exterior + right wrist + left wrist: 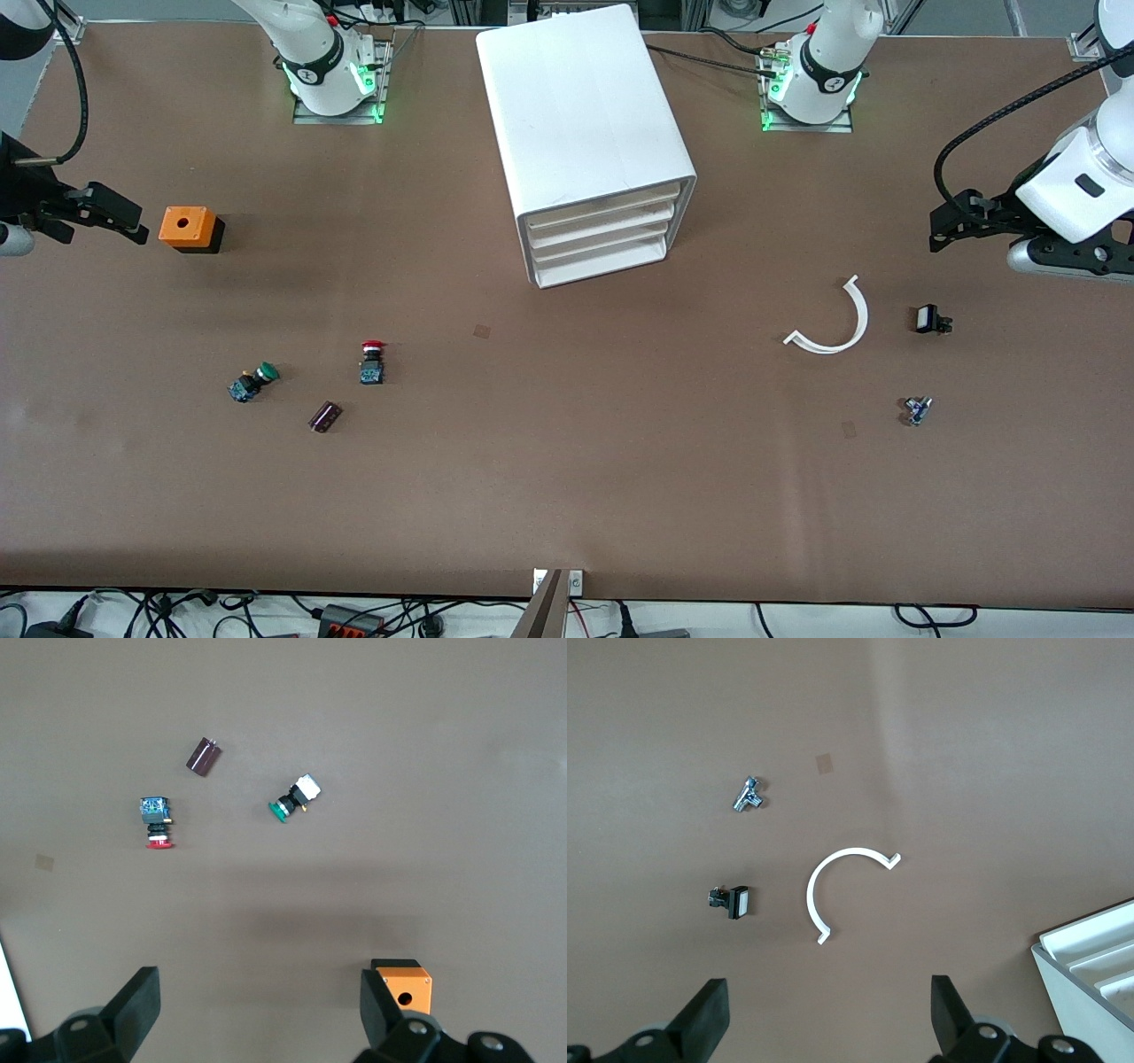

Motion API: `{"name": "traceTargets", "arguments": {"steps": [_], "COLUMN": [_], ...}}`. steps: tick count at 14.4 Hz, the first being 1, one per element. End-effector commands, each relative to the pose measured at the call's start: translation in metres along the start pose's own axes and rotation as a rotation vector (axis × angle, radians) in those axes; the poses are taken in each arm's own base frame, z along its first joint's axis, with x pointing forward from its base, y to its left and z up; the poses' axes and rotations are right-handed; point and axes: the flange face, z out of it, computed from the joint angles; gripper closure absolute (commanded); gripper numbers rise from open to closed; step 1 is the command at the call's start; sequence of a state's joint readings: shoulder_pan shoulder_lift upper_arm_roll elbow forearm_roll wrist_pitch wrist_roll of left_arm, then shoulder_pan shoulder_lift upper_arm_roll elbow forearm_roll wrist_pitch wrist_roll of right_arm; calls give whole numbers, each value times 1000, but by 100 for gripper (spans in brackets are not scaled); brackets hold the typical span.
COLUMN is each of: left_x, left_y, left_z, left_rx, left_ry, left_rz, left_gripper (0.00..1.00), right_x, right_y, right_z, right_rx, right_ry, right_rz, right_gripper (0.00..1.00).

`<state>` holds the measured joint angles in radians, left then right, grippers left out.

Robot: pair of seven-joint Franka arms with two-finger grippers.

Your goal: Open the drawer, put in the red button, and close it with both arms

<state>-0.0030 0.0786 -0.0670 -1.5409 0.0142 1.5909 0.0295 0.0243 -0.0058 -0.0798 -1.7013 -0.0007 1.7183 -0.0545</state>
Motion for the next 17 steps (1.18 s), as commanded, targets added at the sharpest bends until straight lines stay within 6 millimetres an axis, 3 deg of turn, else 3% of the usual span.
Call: {"name": "traceTargets", "arguments": {"steps": [1, 10, 16, 17], "left_x": [0, -1, -27, -31], "left_y": [-2, 2, 35, 52], "left_z": [-7, -7, 11, 21], "left_rx": [-1, -13, -92, -124], "left_ry": [-2, -6, -242, -303], "left_rz": [20, 20, 74, 107], "left_gripper": [0, 0, 0, 0], "right_x": [2, 4, 20, 21], "right_y": [-4, -7, -71, -84], "right_z": [-4, 2, 49, 56], "right_rx": [-15, -13, -12, -13], "right_ry": [15, -5, -84, -96], "right_rz": [-15, -20, -125, -148], "right_gripper": [0, 0, 0, 0]}}
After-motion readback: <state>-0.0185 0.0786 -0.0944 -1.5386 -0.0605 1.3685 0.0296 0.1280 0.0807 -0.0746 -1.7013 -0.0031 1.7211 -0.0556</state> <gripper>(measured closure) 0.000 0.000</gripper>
